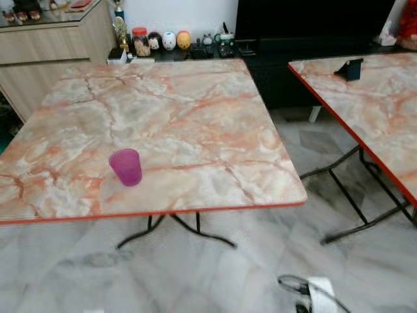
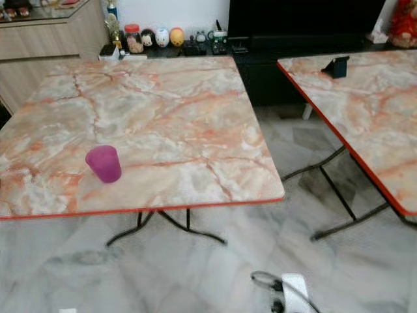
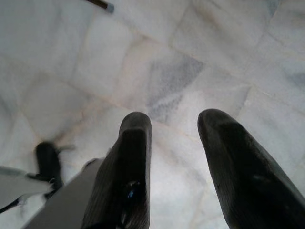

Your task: Setting the table

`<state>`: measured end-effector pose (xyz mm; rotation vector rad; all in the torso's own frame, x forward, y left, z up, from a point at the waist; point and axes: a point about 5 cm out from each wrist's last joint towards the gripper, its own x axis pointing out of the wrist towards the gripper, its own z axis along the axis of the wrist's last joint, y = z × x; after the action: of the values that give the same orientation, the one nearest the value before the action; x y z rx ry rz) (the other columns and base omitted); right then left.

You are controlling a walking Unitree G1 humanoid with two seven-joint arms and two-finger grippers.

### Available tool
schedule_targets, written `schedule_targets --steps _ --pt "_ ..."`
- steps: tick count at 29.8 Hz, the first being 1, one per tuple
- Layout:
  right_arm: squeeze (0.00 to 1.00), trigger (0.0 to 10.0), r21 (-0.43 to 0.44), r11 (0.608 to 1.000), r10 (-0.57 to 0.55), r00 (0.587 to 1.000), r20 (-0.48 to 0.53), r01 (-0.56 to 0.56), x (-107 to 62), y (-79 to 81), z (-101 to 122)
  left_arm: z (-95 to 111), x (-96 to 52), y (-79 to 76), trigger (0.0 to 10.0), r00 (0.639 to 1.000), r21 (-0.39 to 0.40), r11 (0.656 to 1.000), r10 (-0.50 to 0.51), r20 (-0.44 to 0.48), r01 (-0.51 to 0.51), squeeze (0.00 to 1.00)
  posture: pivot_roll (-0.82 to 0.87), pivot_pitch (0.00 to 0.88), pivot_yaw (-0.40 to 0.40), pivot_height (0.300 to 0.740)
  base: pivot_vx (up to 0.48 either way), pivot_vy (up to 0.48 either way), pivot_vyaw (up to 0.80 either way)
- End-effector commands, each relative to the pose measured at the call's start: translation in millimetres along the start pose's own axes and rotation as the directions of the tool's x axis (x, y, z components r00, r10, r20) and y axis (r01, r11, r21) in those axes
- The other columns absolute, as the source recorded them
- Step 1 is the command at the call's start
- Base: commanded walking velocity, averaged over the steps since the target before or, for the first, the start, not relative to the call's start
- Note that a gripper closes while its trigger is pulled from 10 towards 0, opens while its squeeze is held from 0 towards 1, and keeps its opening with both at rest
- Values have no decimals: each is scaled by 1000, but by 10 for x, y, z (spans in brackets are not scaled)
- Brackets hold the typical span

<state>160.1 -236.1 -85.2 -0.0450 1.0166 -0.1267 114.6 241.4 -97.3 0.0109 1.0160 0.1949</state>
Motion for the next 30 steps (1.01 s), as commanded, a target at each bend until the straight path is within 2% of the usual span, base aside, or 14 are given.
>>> schedule_targets --steps 1,16,28,30 --pt "0 10000 3 1000 14 1000 -6 -14 10 54 15 -5 -6 61 10000 1000 4 1000 15 -8 -14 0 -37 0 36 732 0 285 0" --pt "0 10000 5 1000 1 1000 -20 -1 19 30 60 6 -6 62 10000 1000 11 1000 15 1 -15 0 -33 0 38 732 0 38 0" --pt "0 10000 0 1000 11 1000 -14 -11 30 98 90 4 -7 60 10000 1000 4 1000 11 3 -11 0 -37 0 41 732 0 0 0" --pt "0 10000 -26 1000 10 1000 -14 -10 31 100 98 1 -7 59 10000 1000 5 1000 10 1 -10 0 -36 0 39 732 0 0 0"
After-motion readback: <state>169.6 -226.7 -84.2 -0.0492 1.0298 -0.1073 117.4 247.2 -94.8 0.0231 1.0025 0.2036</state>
